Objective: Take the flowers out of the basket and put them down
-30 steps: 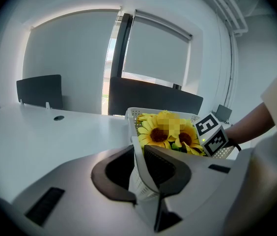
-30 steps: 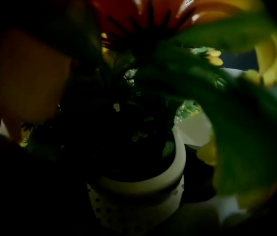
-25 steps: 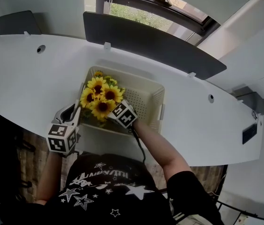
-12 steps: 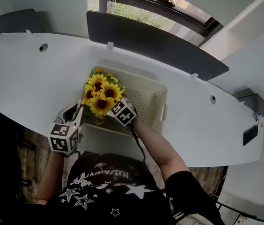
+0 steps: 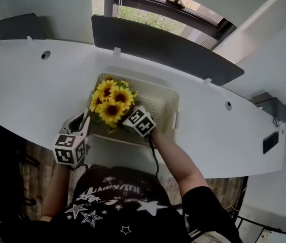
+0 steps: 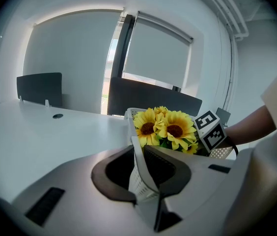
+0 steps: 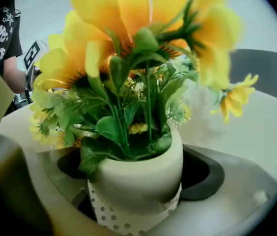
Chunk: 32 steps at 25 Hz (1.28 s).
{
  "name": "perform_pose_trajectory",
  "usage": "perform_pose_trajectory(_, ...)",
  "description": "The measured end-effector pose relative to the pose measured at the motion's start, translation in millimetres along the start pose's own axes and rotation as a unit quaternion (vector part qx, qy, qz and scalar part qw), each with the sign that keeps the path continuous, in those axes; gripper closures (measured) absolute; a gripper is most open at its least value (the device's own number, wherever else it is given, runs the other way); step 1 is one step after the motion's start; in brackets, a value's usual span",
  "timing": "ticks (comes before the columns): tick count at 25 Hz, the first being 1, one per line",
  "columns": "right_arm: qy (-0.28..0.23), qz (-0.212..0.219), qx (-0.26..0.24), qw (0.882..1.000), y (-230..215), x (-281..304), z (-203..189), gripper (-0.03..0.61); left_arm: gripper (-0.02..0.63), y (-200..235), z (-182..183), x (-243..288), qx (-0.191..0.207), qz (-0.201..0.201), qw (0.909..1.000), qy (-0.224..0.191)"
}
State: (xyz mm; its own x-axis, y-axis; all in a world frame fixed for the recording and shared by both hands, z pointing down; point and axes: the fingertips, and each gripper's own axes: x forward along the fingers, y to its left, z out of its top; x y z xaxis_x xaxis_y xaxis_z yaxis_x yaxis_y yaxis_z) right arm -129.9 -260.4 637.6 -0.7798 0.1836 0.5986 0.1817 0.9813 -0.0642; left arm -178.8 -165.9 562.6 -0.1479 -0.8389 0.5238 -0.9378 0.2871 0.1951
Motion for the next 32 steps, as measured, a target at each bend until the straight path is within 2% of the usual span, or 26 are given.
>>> perform_pose_trajectory(5, -0.007, -0.005, 0.004, 1.000, 2, -3, 4, 0.061, 0.545, -1, 0, 0, -0.001, -0.005, 1.0000, 0.001)
perform_pose_trajectory(14, 0.033, 0.002, -0.017, 0.999, 9, 12, -10, 0.061, 0.545, -1, 2, 1, -0.005, -0.014, 0.9999, 0.005)
perform_pose_trajectory(17, 0.023, -0.004, -0.018, 1.000, 7, 17, -10, 0.057, 0.545, 0, 2, 1, -0.007, -0.015, 0.9999, 0.005)
perform_pose_trajectory(20, 0.009, -0.017, -0.018, 1.000, 2, 21, -10, 0.005, 0.545, -3, 1, 0, -0.007, -0.015, 0.9998, 0.006)
perform_pose_trajectory(27, 0.000, -0.004, -0.051, 0.999, 4, 38, 0, 0.006, 0.545, -6, -3, -1, -0.007, -0.019, 0.9997, 0.013)
perform_pose_trajectory(32, -0.023, 0.000, -0.043, 0.999, 3, 43, 9, 0.007, 0.545, -4, -2, -1, -0.009, -0.016, 0.9997, 0.014)
